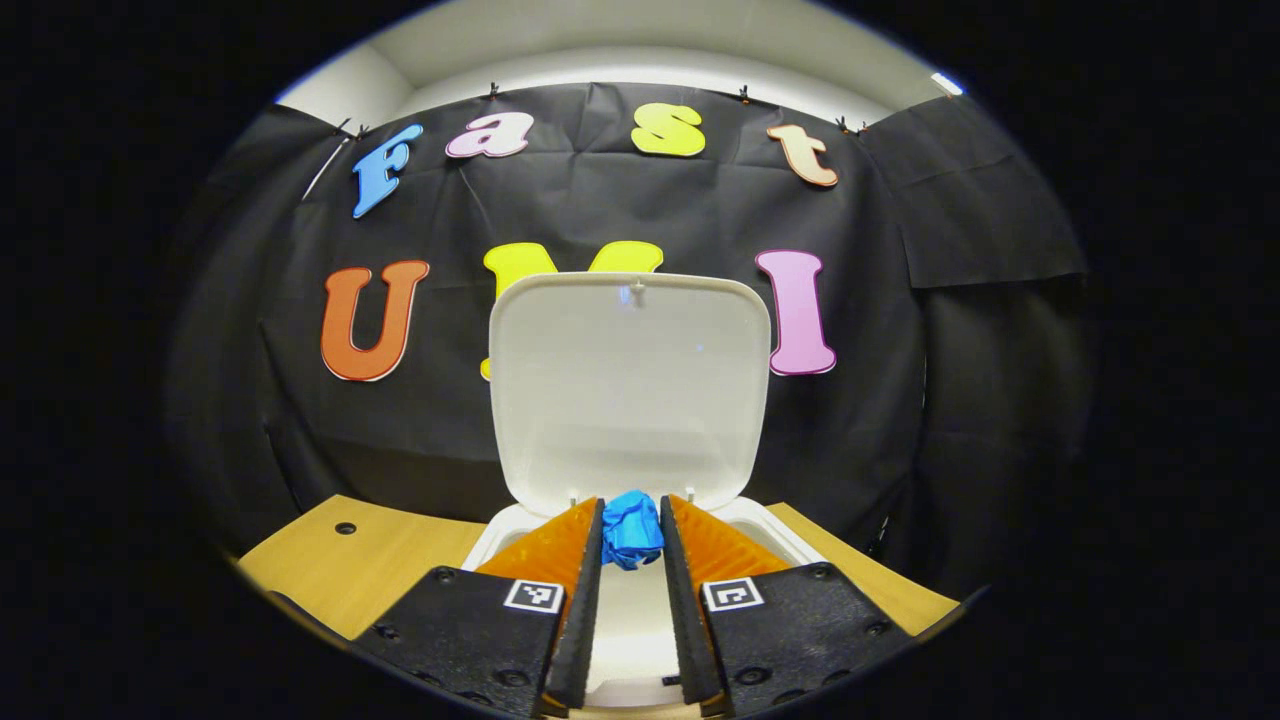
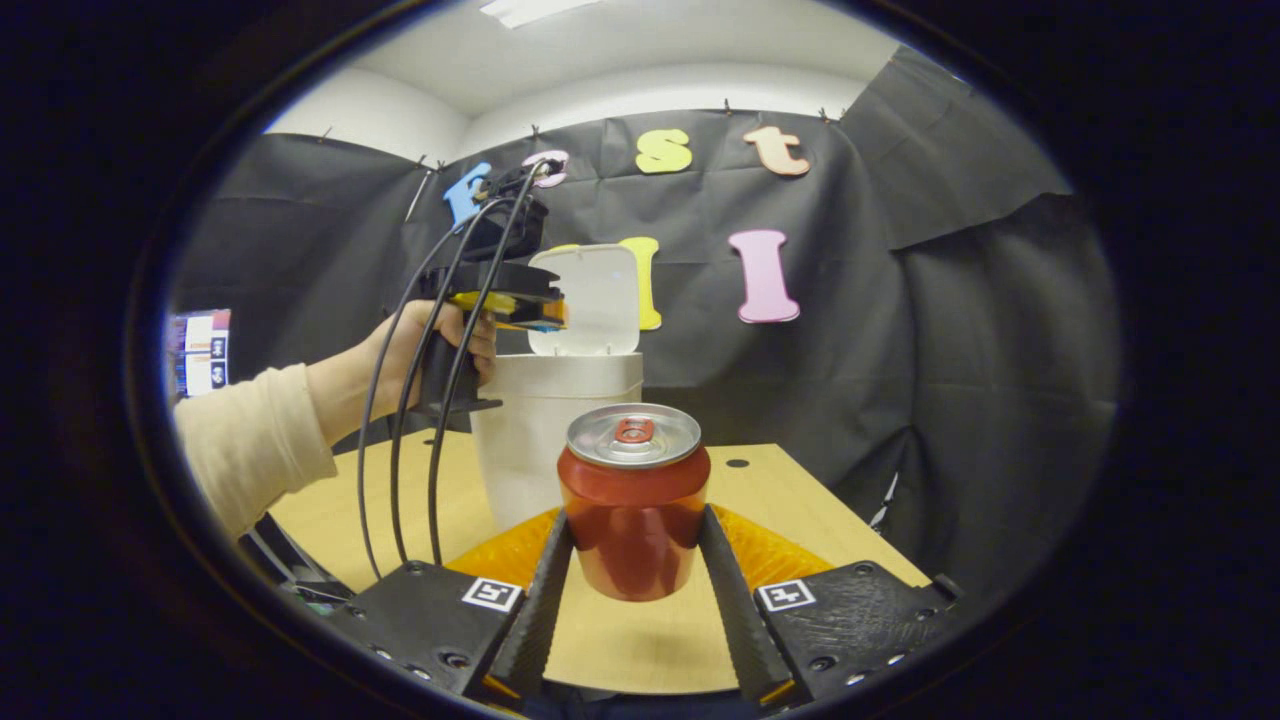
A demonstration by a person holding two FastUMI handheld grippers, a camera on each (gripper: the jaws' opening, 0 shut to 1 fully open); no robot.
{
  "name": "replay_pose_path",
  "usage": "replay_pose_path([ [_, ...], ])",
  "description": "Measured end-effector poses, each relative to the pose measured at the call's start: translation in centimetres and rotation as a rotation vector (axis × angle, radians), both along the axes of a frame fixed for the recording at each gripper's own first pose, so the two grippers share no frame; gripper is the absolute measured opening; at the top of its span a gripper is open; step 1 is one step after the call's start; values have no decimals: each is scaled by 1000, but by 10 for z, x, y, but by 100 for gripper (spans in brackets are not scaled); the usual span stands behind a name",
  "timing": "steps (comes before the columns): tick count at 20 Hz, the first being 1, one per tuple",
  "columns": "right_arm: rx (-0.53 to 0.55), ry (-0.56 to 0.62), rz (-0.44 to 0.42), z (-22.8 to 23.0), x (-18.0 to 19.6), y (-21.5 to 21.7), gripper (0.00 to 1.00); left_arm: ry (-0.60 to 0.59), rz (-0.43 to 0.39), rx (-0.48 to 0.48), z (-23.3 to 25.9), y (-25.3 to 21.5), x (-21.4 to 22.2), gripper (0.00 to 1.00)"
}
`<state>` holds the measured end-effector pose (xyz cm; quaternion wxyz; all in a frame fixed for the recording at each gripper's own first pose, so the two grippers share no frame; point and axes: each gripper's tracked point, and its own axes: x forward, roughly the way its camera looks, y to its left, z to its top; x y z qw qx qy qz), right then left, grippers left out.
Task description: Press the lid of the desktop garbage bin to open it, pick up the crumpled paper on the desktop and throw it into the bin, then pick up the pop can on the desktop and drop it into the bin, and finally close the garbage bin lid.
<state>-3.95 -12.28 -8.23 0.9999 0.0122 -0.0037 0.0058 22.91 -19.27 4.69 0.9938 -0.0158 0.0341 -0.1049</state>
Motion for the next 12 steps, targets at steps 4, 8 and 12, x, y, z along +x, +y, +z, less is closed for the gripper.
replay_pose_path([
  [4,-23,-9,5,-2,0,5,71,12,-39,51,-6,-9,-9,86],
  [8,-51,-11,-2,-4,0,10,71,-25,-17,49,3,-3,-21,98],
  [12,-35,-21,-48,2,1,7,70,-43,-7,74,11,3,-44,97],
])
